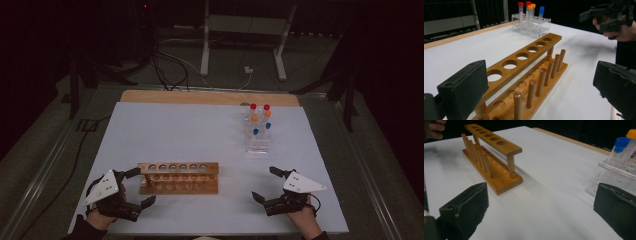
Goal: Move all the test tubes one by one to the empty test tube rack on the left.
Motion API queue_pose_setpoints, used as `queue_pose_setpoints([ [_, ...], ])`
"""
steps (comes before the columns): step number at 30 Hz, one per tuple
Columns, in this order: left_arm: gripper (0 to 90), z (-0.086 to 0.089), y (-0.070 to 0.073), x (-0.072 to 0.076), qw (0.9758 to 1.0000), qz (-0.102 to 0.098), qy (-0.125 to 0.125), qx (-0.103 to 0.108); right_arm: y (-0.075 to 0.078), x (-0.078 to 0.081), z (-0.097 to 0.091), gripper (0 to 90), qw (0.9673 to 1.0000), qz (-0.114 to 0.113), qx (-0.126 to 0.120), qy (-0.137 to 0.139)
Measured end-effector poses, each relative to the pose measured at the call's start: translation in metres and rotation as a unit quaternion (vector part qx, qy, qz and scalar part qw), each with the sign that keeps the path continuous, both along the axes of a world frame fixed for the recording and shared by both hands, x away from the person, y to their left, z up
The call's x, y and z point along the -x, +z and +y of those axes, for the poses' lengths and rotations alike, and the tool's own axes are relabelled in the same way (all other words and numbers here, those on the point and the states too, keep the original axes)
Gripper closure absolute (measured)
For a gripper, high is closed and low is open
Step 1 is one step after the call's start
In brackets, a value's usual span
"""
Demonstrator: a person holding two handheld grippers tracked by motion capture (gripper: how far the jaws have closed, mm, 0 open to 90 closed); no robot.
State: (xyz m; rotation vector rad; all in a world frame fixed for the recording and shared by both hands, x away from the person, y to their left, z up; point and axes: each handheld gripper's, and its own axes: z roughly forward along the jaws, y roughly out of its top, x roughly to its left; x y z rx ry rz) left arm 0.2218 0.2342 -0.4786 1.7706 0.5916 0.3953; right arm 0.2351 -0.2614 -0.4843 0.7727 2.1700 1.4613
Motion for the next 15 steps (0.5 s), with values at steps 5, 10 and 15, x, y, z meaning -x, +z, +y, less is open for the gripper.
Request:
queue_pose_setpoints([
  [5,0.5,0.0011,-0.0001,-0.0006,1.0000,0.001,0.002,0.005,-0.0020,-0.0010,0.0001,0.0,1.0000,0.005,0.006,-0.005],
  [10,0.5,0.0016,-0.0004,-0.0010,1.0000,0.001,0.004,0.004,-0.0031,0.0001,0.0015,0.0,0.9995,-0.007,0.022,-0.023],
  [15,0.5,0.0024,-0.0005,-0.0013,1.0000,0.002,0.005,0.005,-0.0045,-0.0010,0.0027,0.0,0.9995,0.003,0.027,-0.013],
])
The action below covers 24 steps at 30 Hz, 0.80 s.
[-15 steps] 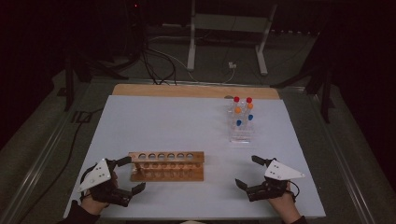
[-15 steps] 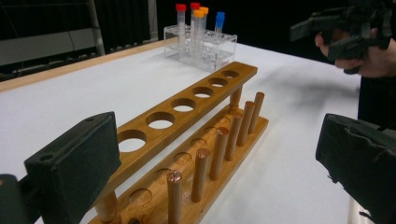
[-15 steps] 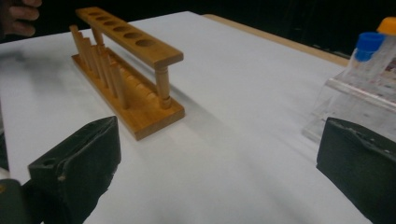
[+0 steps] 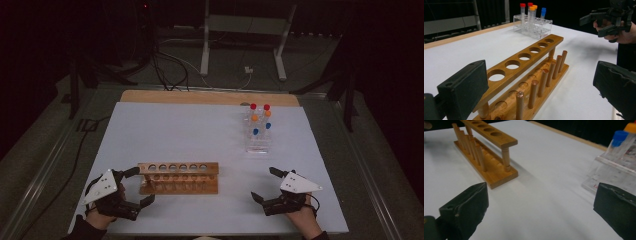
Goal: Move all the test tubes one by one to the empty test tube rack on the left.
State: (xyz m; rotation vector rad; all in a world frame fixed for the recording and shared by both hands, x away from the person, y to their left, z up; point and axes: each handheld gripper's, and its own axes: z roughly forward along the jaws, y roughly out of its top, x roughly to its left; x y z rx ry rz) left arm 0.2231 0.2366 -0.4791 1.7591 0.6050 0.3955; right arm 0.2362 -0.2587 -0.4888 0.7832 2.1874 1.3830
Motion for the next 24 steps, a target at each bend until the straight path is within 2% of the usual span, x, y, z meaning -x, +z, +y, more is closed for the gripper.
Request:
queue_pose_setpoints([
  [7,0.5,0.000,0.000,0.000,1.0000,0.001,-0.001,0.001,0.002,0.001,0.004,0.0,0.9997,0.012,0.008,0.019],
  [13,0.5,0.000,0.000,0.001,1.0000,-0.001,-0.002,0.001,0.006,0.002,0.006,0.0,0.9995,0.019,0.008,0.025],
  [18,0.5,0.000,0.000,0.000,1.0000,0.001,-0.001,0.002,0.011,0.003,0.009,0.0,0.9994,0.017,0.008,0.027],
  [24,0.5,0.000,0.000,0.000,1.0000,0.001,-0.002,0.001,0.026,0.004,0.015,0.0,0.9994,0.007,0.003,0.035],
])
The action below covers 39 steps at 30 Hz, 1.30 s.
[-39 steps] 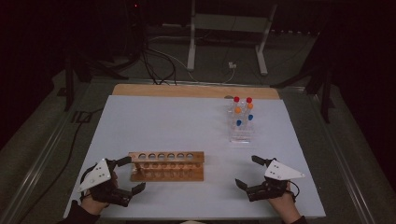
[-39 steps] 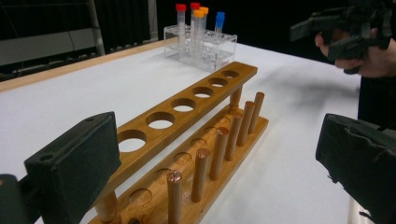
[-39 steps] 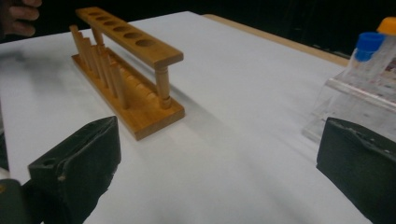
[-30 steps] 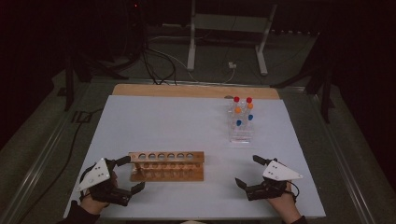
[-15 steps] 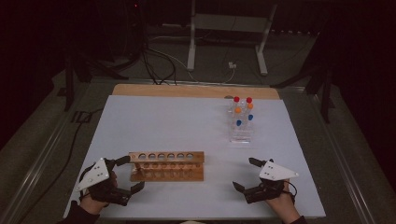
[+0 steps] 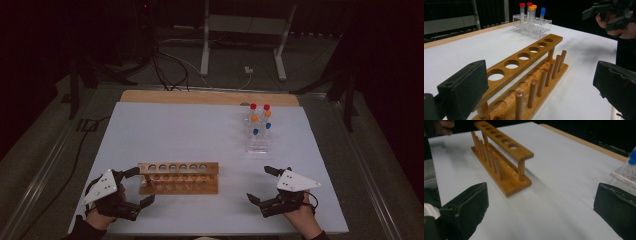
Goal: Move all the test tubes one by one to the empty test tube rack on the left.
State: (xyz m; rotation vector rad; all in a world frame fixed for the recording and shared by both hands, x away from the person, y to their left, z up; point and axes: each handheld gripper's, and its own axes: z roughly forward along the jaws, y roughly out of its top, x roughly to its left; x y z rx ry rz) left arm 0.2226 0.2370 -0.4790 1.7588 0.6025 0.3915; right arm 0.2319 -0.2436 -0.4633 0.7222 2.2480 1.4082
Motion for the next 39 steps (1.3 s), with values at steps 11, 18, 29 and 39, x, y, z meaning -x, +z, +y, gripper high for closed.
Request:
queue_pose_setpoints([
  [11,0.5,0.000,0.000,0.000,1.0000,0.000,0.003,0.003,0.020,-0.011,0.004,0.0,0.9993,-0.022,-0.020,-0.024],
  [18,0.5,0.001,0.000,0.000,1.0000,-0.001,0.002,0.005,0.026,-0.022,0.006,0.0,0.9986,-0.026,-0.020,-0.041],
  [29,0.5,0.001,0.000,0.000,1.0000,0.000,0.003,0.007,0.033,-0.050,0.007,0.4,0.9964,-0.028,-0.033,-0.072],
  [39,0.5,0.002,0.000,0.000,1.0000,0.000,0.003,0.008,0.035,-0.069,0.009,1.2,0.9928,-0.029,-0.035,-0.111],
])
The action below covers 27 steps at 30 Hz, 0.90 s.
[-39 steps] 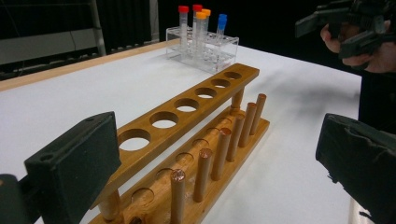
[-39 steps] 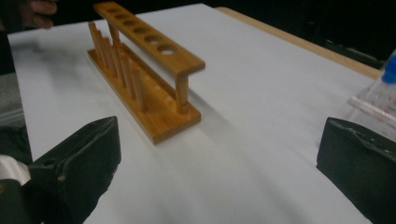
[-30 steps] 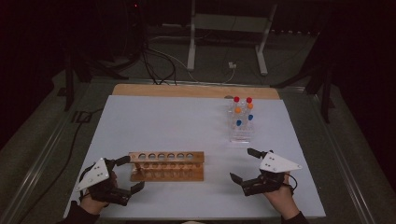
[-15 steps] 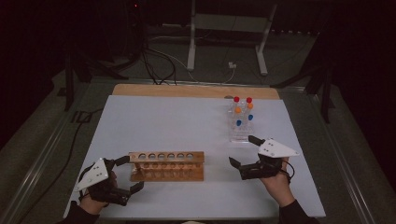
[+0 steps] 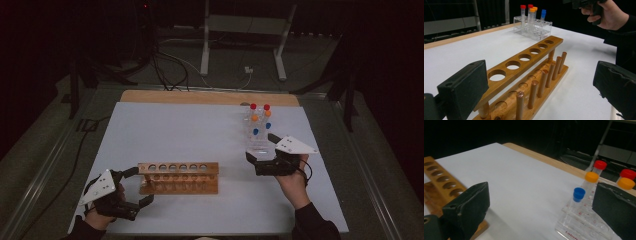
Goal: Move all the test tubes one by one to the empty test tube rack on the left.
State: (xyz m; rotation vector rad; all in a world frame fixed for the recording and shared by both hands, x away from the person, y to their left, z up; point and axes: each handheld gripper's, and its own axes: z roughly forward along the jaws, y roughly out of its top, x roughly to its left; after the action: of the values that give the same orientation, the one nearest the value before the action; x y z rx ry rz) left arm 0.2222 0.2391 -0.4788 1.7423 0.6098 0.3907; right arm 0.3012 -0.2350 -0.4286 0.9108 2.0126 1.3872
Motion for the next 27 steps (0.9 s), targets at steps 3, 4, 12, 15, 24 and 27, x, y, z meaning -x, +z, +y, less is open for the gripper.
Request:
queue_pose_setpoints([
  [3,0.5,0.000,0.000,0.000,1.0000,0.001,0.000,0.001,-0.001,-0.006,0.001,1.2,0.9999,0.002,0.003,-0.011],
  [4,0.5,0.000,0.000,0.000,1.0000,0.001,0.000,0.001,-0.002,-0.009,0.003,3.0,0.9997,0.002,0.009,-0.022],
  [12,0.5,0.001,0.000,0.000,1.0000,0.001,-0.001,0.004,-0.011,-0.024,0.005,3.6,0.9978,0.014,0.015,-0.062],
  [15,0.5,0.001,0.000,0.000,1.0000,0.001,-0.001,0.004,-0.014,-0.029,0.005,5.5,0.9964,0.020,0.022,-0.079],
  [24,0.5,0.001,0.000,0.001,1.0000,0.001,-0.001,0.004,-0.025,-0.042,0.009,14.0,0.9924,0.048,0.032,-0.109],
  [27,0.5,0.001,0.000,0.001,1.0000,0.000,-0.002,0.003,-0.028,-0.046,0.010,17.3,0.9905,0.057,0.038,-0.119],
])
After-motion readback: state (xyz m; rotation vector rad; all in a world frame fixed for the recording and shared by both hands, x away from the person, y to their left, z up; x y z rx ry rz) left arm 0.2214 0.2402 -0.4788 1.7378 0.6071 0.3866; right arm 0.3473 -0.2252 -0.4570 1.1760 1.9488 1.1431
